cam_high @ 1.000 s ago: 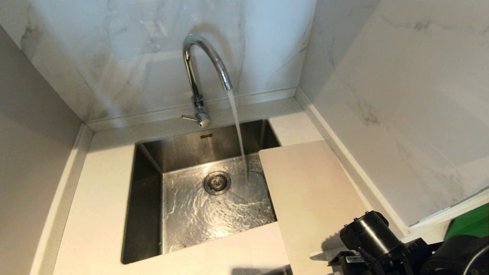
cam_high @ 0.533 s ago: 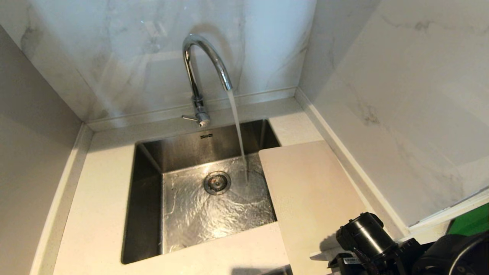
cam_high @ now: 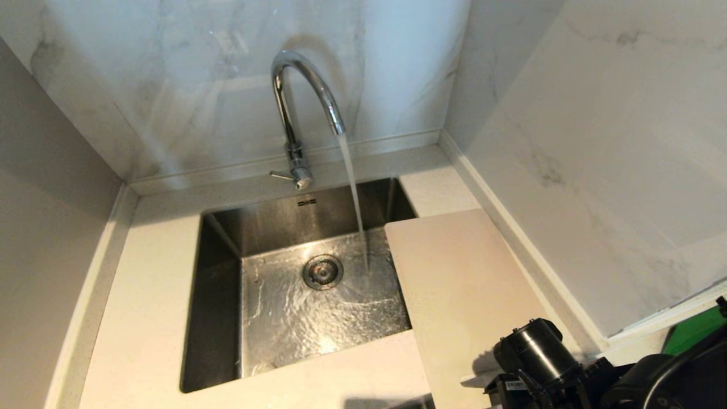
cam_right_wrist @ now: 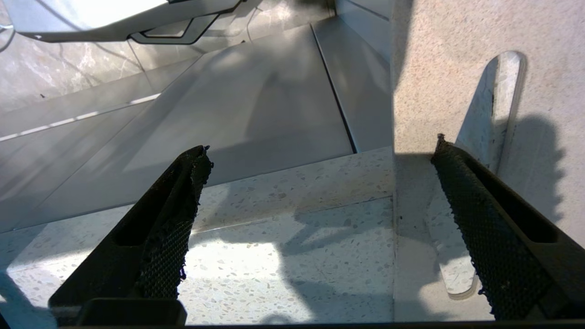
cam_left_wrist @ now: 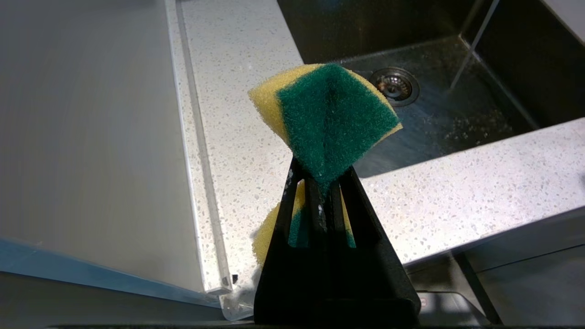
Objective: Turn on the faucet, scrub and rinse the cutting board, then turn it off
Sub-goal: Pick up the cutting board
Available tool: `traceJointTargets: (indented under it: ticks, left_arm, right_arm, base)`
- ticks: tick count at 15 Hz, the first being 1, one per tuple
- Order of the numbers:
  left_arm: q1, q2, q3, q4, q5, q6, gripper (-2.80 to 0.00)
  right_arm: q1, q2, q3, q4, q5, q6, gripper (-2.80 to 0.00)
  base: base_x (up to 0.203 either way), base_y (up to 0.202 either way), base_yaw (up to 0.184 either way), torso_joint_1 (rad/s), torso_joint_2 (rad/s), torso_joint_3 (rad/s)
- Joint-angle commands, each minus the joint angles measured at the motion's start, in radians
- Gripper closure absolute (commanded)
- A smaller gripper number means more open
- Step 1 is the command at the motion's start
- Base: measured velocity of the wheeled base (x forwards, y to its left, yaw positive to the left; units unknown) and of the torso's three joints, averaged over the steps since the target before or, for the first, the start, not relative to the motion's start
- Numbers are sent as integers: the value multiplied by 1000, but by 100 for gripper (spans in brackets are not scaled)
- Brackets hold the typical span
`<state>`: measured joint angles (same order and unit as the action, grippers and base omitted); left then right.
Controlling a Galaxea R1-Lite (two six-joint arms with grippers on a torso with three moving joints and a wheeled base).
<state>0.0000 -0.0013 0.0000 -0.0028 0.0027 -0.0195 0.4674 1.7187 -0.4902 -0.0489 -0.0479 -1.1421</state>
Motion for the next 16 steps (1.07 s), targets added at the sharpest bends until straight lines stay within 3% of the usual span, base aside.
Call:
traceJointTargets:
  ticks: [1,16]
  left_arm:
    - [0,0,2,0,0,0,0]
    - [0,0,2,0,0,-2,0]
  right_arm:
    - [1,19,0,-2,0,-7,-280]
    - [0,12,-27,0,-6,-10,-280]
  base:
    - [0,0,0,0,0,0]
    - [0,0,0,0,0,0]
